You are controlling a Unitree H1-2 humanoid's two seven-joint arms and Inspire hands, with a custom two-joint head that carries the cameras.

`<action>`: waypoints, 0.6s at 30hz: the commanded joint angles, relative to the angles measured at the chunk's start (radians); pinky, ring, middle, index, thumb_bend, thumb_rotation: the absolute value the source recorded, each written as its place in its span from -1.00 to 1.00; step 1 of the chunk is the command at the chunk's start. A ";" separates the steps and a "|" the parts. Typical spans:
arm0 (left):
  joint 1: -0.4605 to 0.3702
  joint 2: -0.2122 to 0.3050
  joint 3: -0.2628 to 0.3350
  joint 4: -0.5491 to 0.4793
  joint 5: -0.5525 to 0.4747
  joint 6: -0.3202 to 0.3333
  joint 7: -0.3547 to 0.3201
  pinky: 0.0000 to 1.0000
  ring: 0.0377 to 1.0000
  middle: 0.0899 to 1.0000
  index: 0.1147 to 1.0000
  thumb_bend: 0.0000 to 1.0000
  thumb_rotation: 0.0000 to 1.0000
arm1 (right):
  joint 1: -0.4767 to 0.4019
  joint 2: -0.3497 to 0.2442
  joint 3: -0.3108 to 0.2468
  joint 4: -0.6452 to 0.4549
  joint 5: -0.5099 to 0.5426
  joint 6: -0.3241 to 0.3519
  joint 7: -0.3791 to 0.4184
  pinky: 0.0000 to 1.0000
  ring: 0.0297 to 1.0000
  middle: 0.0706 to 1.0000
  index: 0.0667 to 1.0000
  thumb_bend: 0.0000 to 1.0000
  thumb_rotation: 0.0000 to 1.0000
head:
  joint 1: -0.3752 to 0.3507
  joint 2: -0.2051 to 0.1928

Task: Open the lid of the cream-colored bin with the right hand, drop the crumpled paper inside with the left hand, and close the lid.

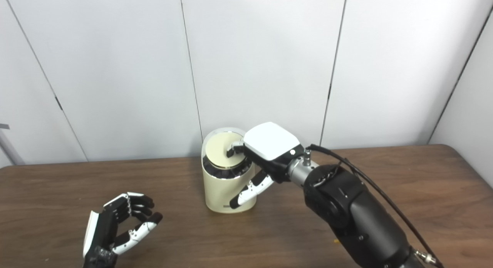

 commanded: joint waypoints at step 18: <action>0.003 -0.028 -0.018 -0.003 0.016 -0.006 0.010 -0.20 -0.05 0.00 -0.06 0.53 -0.44 | -0.096 -0.003 0.024 -0.013 -0.050 -0.088 0.092 0.43 0.52 0.51 0.49 0.99 0.51 | -0.004 -0.001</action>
